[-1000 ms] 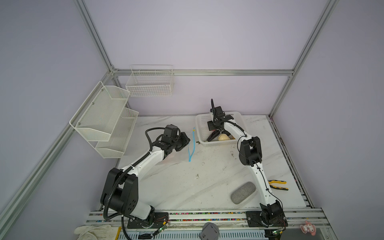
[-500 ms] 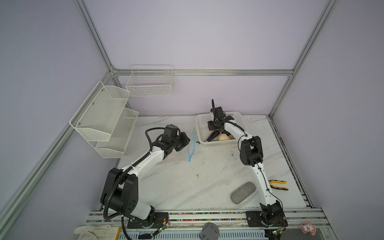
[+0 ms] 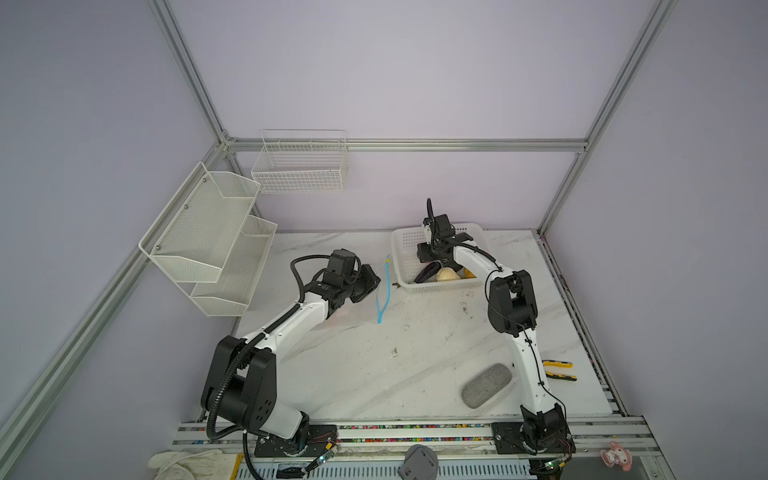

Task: Place the food in the zip-top bag and seal the zipper
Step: 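Lift the pink dough ball and carry it toward the bag mouth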

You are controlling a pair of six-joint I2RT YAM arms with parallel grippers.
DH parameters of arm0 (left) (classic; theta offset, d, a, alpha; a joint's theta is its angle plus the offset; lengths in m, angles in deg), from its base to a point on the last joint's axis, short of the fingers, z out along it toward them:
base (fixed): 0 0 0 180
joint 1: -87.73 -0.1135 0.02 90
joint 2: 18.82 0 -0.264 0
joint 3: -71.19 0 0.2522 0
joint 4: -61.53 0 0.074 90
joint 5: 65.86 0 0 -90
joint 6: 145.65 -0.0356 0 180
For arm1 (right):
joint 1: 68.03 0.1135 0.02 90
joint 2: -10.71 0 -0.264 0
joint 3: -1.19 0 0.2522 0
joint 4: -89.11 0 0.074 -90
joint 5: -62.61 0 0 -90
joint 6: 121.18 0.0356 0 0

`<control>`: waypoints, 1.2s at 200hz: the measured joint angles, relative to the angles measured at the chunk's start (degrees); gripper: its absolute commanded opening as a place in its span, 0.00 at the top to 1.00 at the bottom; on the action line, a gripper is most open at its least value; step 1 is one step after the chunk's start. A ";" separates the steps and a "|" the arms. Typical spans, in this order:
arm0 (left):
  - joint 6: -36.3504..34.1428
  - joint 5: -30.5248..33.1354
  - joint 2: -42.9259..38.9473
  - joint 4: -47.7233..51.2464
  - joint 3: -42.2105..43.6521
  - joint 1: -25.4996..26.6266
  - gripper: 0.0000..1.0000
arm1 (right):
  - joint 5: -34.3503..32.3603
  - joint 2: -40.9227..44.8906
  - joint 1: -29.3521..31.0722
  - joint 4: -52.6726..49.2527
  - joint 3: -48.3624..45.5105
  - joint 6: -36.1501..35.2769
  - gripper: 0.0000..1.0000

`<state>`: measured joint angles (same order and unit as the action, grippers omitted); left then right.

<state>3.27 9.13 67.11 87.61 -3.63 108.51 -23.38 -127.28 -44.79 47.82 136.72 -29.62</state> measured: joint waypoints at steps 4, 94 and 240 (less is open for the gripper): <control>0.00 0.00 0.00 0.00 0.00 0.00 1.00 | 0.11 0.52 0.00 0.28 -0.46 0.24 0.43; 0.00 -0.24 0.00 0.02 -0.02 -0.02 1.00 | 5.92 19.04 0.00 11.52 -23.76 6.97 0.44; 0.02 -0.85 -0.02 0.00 0.00 -0.02 1.00 | 20.76 35.76 4.33 32.02 -49.05 14.62 0.47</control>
<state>3.29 8.28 67.09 87.61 -3.63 108.48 -2.61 -91.52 -40.46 79.84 87.68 -15.00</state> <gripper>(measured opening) 0.047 0.576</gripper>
